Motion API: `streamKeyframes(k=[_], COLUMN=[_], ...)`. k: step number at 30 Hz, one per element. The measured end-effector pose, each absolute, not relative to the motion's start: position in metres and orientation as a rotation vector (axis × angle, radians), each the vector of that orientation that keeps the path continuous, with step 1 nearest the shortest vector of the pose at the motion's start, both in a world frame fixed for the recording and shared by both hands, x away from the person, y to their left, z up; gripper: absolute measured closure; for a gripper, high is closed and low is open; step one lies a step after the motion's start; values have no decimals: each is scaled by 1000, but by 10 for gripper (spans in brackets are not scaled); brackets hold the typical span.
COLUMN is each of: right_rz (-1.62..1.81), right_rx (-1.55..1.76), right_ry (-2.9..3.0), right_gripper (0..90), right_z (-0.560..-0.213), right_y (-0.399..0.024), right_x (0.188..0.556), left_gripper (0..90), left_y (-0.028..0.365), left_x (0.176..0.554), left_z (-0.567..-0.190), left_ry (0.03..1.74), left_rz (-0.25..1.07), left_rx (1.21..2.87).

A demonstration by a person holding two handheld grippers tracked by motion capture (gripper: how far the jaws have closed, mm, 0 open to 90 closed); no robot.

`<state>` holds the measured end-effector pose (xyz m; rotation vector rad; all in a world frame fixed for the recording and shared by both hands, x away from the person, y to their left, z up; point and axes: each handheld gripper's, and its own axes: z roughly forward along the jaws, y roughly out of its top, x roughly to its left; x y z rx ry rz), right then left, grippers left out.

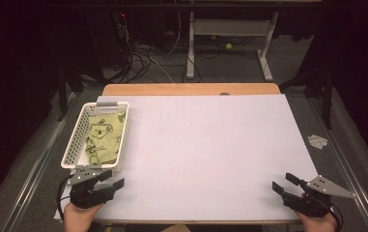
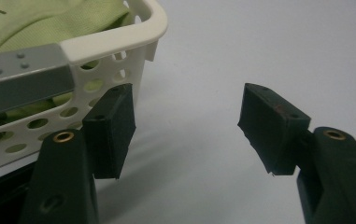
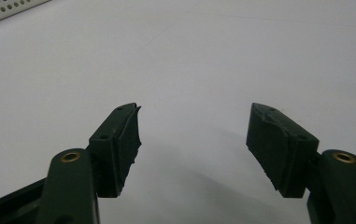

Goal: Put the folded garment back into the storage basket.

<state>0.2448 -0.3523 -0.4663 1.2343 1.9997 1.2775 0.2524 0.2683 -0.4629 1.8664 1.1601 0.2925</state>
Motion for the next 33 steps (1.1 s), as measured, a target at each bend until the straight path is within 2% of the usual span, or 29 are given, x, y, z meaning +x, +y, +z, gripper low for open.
streamKeyframes(k=[33], right_rz=[1302], right_rx=[1255], right_ry=[1938], right_gripper=[348], right_z=[-464], right_y=[-361], right_x=[237], left_gripper=[332], left_y=[299], left_x=[243], left_z=[-468], left_ry=[1287], left_rz=[343], left_rx=[1696])
